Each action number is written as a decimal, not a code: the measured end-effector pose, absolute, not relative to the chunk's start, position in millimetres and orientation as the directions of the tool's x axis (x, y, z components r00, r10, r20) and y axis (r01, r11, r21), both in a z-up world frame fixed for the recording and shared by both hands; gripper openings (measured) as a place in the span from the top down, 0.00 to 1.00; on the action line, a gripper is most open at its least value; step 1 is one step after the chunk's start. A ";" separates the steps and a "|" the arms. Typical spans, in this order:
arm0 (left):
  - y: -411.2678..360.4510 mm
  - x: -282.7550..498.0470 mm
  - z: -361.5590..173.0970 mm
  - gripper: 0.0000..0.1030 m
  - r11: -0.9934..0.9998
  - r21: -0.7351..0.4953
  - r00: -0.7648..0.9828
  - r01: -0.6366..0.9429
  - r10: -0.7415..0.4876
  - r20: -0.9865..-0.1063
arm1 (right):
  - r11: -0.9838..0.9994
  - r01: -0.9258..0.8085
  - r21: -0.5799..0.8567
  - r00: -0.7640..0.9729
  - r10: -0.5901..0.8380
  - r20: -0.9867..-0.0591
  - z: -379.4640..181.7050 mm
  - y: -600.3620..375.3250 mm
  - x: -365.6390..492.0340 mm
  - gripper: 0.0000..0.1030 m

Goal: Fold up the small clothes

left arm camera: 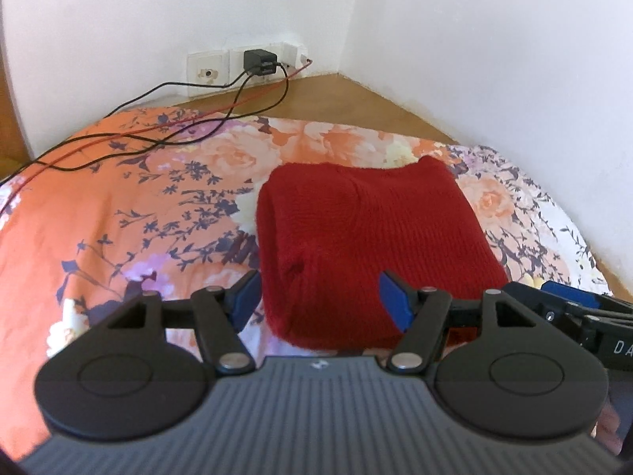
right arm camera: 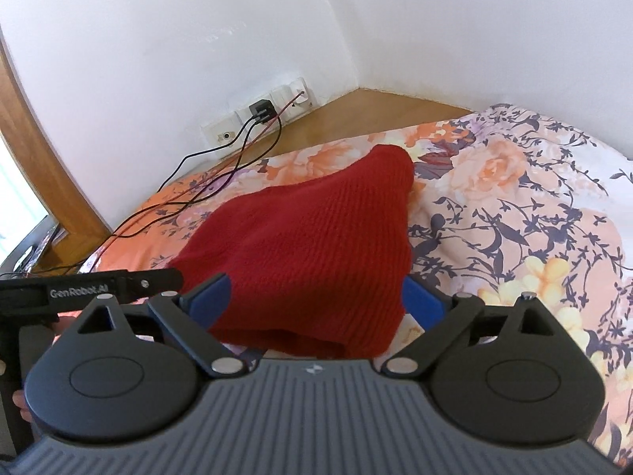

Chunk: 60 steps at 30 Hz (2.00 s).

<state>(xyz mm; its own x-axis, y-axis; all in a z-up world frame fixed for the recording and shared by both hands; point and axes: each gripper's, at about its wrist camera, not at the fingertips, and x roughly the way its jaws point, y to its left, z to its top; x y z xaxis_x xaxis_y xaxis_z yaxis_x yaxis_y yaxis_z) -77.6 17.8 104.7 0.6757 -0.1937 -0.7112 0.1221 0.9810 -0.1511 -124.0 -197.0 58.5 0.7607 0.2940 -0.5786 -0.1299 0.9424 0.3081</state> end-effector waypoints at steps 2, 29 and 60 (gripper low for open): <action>13.5 -82.0 103.7 0.34 0.982 -0.146 0.671 0.121 -0.189 -0.717 | 0.945 -0.131 0.300 0.761 0.290 -0.580 57.6 -193.9 -128.2 0.05; -0.5 -91.9 85.5 0.34 0.993 -0.076 0.641 0.090 -0.117 -0.759 | 0.954 -0.099 0.284 0.719 0.265 -0.642 37.7 -177.7 -130.4 0.04; -1.7 -91.4 83.6 0.34 0.993 -0.074 0.633 0.097 -0.119 -0.765 | 0.954 -0.103 0.283 0.716 0.269 -0.644 36.5 -177.2 -129.0 0.04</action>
